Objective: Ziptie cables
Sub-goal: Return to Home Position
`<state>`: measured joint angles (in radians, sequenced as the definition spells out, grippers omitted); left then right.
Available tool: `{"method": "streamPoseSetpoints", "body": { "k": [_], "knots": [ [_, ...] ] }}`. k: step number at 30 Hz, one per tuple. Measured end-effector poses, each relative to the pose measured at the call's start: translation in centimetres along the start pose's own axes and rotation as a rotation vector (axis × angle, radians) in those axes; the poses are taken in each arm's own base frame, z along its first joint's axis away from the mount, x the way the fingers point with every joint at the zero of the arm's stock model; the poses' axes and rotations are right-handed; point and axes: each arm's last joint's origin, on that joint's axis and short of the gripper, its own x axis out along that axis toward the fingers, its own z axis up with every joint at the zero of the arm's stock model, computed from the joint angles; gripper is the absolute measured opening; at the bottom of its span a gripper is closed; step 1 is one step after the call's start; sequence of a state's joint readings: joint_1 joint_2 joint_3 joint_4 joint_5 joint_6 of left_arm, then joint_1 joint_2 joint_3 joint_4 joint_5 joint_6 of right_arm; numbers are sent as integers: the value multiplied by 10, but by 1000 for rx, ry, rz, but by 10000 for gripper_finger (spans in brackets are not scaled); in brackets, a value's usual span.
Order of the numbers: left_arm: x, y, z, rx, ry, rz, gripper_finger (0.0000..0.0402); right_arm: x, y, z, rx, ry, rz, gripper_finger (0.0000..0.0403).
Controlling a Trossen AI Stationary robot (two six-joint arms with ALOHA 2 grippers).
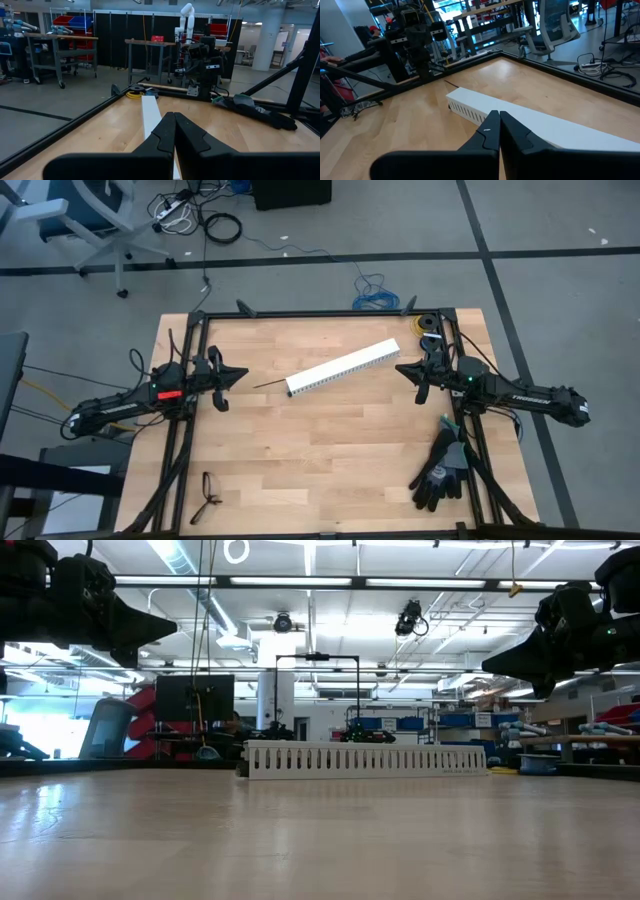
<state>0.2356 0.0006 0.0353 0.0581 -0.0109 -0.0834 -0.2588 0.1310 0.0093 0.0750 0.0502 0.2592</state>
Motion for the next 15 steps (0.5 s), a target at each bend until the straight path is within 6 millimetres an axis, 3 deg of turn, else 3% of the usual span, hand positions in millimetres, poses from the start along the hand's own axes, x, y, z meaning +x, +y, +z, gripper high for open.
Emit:
{"method": "streamPoseSetpoints", "body": {
  "k": [15],
  "knots": [
    [0,0,0,0,0,0,14,0,0,0,0,0,0,4]
  ]
}}
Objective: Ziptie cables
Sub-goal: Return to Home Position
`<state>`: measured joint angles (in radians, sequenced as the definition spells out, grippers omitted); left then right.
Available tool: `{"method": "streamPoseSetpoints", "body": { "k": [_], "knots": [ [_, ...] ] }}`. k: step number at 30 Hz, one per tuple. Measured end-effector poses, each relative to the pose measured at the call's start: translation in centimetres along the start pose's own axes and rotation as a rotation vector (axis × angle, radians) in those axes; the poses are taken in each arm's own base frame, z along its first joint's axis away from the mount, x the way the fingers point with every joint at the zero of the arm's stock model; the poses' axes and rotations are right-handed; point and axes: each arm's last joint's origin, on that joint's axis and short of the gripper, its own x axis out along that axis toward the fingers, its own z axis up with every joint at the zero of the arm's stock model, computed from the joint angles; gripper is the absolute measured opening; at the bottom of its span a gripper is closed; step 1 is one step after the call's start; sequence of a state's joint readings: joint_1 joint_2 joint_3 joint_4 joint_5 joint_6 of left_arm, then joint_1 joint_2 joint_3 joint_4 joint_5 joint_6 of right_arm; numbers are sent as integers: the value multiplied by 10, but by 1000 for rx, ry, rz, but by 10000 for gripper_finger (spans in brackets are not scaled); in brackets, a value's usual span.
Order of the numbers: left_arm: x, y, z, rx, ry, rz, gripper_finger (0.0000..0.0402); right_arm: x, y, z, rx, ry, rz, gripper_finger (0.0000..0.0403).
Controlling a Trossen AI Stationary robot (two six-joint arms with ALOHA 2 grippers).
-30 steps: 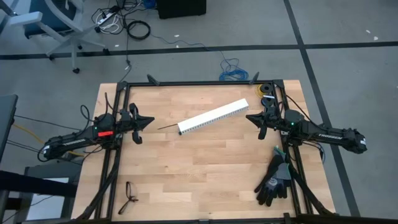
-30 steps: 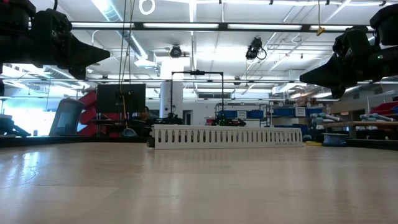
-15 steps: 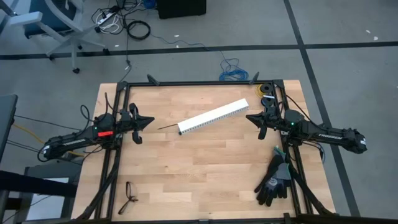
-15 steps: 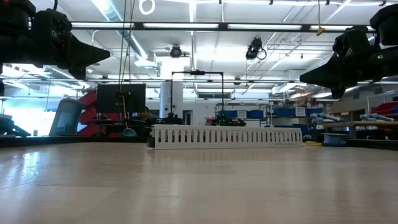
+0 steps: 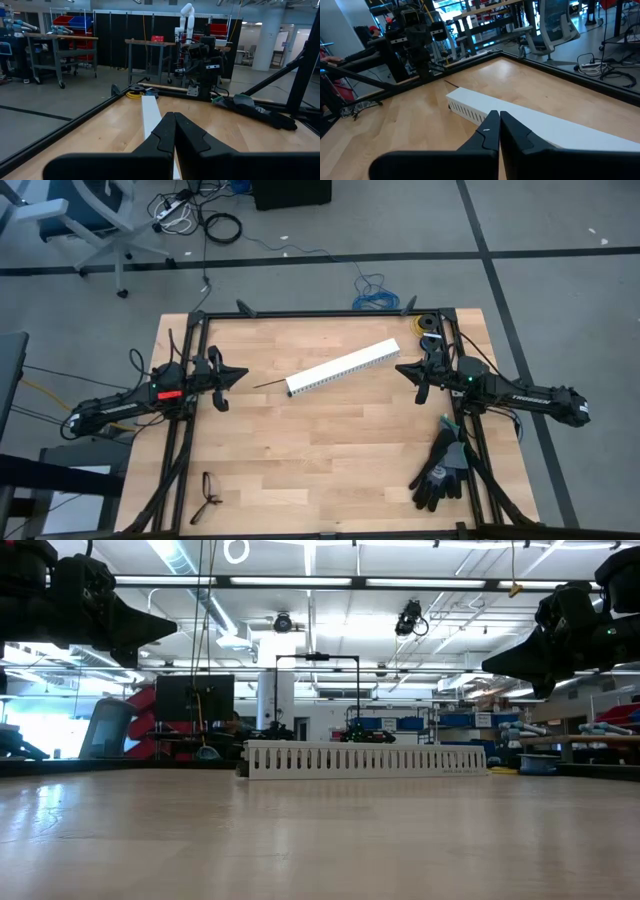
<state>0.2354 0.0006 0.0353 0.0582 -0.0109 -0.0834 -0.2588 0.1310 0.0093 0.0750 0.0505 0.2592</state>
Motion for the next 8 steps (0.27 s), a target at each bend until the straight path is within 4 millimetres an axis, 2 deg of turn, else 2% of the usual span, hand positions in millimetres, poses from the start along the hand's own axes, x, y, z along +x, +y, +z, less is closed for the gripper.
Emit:
{"method": "streamPoseSetpoints", "body": {
  "k": [8],
  "knots": [
    [0,0,0,0,0,0,14,0,0,0,0,0,0,1]
  ]
}}
